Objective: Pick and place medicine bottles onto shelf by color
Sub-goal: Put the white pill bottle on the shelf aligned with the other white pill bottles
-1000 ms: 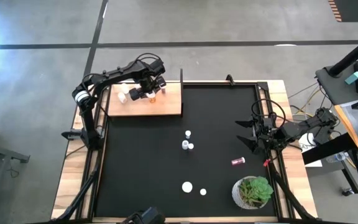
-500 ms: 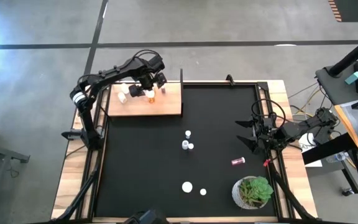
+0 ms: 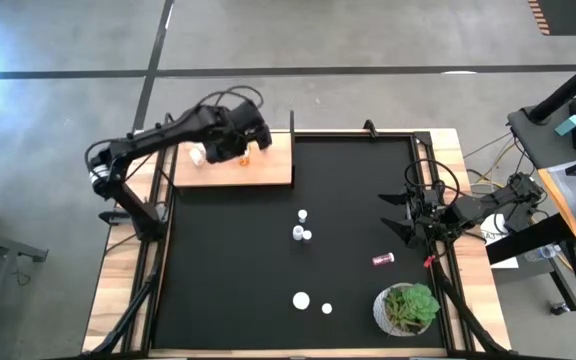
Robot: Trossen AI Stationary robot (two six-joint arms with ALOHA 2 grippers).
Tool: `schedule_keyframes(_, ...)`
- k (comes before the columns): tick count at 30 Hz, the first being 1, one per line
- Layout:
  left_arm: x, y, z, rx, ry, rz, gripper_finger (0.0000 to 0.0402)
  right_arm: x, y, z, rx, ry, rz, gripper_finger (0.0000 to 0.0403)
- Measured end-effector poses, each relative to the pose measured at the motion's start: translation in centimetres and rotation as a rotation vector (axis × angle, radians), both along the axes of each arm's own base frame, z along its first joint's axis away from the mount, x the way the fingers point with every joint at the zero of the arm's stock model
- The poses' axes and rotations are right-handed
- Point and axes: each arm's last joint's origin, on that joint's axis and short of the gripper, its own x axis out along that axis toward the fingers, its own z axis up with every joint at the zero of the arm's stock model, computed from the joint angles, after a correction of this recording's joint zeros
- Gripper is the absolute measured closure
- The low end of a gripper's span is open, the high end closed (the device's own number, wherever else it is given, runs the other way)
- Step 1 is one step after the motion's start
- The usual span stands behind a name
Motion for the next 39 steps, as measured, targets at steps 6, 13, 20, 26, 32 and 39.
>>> schedule_keyframes(6,2.5,-4.7,-0.6,0.018,0.018,-0.108,0.0007,0.0,0.0,0.0,0.000,0.000,0.000,0.0019)
schedule_keyframes(13,5.6,-9.4,-3.1,-0.002,0.080,-0.263,0.0007,0.0,0.0,0.0,0.000,0.000,0.000,0.0019)
schedule_keyframes(20,8.2,-11.9,-5.8,-0.118,0.076,-0.337,0.0008,0.0,0.0,0.0,0.000,-0.001,-0.001,0.0019)
schedule_keyframes(26,9.4,-12.1,-7.6,-0.244,0.065,-0.379,0.0008,0.0,0.0,0.0,0.000,0.000,0.000,0.0019)
schedule_keyframes(32,10.1,-12.1,-8.0,-0.271,0.020,-0.299,0.0008,0.0,0.0,0.0,0.000,0.000,0.000,0.0019)
schedule_keyframes(39,12.1,-12.8,-10.8,-0.333,-0.002,-0.131,0.0008,0.0,0.0,0.0,0.000,0.000,0.000,0.0019)
